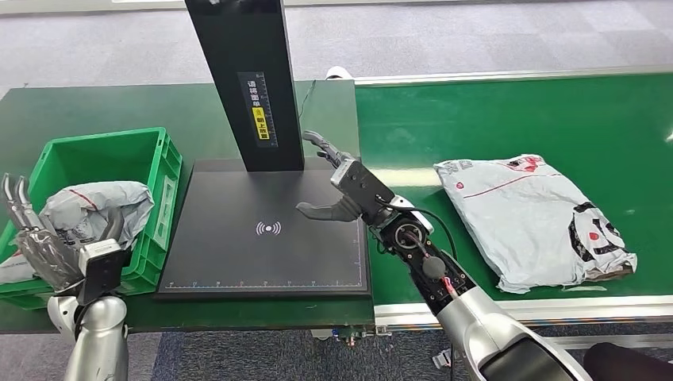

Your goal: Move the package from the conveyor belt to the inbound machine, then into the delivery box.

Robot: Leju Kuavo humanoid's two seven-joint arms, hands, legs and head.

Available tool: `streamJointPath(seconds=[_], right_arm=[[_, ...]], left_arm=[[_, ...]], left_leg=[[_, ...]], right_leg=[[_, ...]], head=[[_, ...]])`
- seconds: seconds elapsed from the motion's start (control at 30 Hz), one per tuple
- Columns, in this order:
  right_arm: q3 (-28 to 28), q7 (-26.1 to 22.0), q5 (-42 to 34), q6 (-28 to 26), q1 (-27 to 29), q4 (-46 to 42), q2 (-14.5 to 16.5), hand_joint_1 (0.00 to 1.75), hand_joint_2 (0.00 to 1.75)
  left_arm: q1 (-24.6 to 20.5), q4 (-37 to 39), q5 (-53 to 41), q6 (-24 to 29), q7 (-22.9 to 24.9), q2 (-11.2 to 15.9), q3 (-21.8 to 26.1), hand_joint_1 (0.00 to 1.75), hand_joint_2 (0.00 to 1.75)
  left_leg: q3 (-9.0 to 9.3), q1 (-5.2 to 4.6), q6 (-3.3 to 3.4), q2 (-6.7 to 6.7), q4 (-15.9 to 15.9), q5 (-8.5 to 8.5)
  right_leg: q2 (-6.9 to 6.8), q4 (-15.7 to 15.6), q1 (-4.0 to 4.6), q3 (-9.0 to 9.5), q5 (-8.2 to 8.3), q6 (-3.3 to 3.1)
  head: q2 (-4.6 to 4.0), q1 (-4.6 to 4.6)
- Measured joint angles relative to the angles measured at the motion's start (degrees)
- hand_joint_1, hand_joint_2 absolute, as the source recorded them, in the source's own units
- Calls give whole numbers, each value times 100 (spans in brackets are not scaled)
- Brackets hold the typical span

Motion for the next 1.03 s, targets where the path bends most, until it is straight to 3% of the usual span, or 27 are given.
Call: streamJointPath(seconds=[0.27,0.4,0.6,0.8,1.03], right_arm=[[51,0,-4,-11,-10,21,-2,0,175],[72,-19,-11,-11,-15,55,-2,0,175],[118,-58,-46,-11,-89,137,0,0,175],[144,-73,-143,-11,-185,239,0,0,175],[99,-7,-569,56,-160,313,-17,0,175]], left_arm=[[232,-486,207,-2,0,-59,-67,0,175],[504,-1084,325,-2,-2,-115,-222,0,175],[957,-2020,1110,-172,-1,-158,-787,0,175],[1200,-2138,2319,-1671,137,-27,-1805,0,175],[1489,-2123,2908,-3638,824,156,-2301,0,175]], left_leg=[[0,0,0,2,0,0],[0,0,0,3,0,-1],[0,0,1,1,0,-2],[2,0,1,2,0,-1],[1,0,0,3,-1,-2]], right_leg=[[0,0,0,0,0,0],[1,0,0,-1,0,0],[0,-2,0,-1,-1,0],[-1,-2,0,5,0,0],[0,-2,0,0,-1,0]], head=[[0,-1],[0,0],[0,-1],[0,1],[0,-1]])
